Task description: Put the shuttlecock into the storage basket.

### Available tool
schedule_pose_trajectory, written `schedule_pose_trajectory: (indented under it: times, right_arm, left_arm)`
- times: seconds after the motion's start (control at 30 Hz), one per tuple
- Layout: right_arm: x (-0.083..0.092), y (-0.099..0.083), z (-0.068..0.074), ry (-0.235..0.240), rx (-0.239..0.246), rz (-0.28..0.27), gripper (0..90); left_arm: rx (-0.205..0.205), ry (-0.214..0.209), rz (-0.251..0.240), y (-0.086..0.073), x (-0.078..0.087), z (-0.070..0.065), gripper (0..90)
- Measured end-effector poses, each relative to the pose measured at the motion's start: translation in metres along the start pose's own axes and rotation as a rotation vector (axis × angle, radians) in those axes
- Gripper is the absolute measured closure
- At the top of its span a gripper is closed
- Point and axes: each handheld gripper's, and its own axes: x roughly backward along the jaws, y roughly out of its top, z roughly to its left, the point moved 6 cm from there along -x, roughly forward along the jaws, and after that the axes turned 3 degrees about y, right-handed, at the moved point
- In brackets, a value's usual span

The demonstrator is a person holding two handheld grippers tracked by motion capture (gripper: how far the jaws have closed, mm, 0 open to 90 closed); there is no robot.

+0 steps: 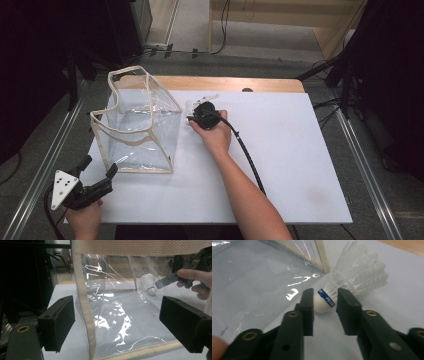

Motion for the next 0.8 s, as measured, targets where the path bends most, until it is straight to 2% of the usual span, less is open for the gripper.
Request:
schedule_pose_trajectory:
  times: [0.07,0.13,0.2,0.23,0.27,0.47,0.63,0.73,0.77,0.8]
  right_arm:
    - [-0.002,-0.002,0.002,-0.028,-0.041,-0.003,51.0]
    - [-0.004,-0.004,0.002,-0.027,-0.115,-0.009,40.5]
    - [-0.007,-0.004,0.003,-0.031,-0.179,-0.007,35.1]
    - [-0.008,-0.004,0.004,-0.02,-0.195,-0.008,34.3]
    - [-0.01,-0.004,0.006,-0.029,-0.205,-0.013,33.9]
    - [-0.02,-0.004,0.007,-0.084,-0.263,0.002,36.3]
    - [-0.027,-0.003,0.012,-0.105,-0.244,0.017,42.3]
    - [-0.029,-0.002,0.012,-0.14,-0.224,0.024,55.0]
    - [-0.03,-0.002,0.013,-0.125,-0.226,0.027,59.9]
    - [-0.03,-0.002,0.013,-0.114,-0.226,0.029,60.1]
  left_arm:
    - [0.0,-0.001,0.0,0.0,0.0,0.0,13.7]
    - [0.001,0.0,0.0,0.0,0.0,0.0,13.7]
    - [0.001,-0.001,0.0,0.0,0.0,0.0,13.7]
    - [0.001,0.0,0.0,0.0,0.0,0.0,13.7]
    - [0.001,-0.001,0.0,0.0,0.0,0.0,13.7]
    - [0.001,-0.001,0.0,0.0,0.0,0.0,13.7]
    - [0.0,-0.002,0.0,0.0,0.0,0.0,13.7]
    - [0.001,-0.001,-0.001,0.0,0.0,0.0,13.7]
    - [0.001,-0.001,-0.001,0.0,0.0,0.0,13.7]
    - [0.003,-0.002,-0.001,0.0,0.0,0.0,13.7]
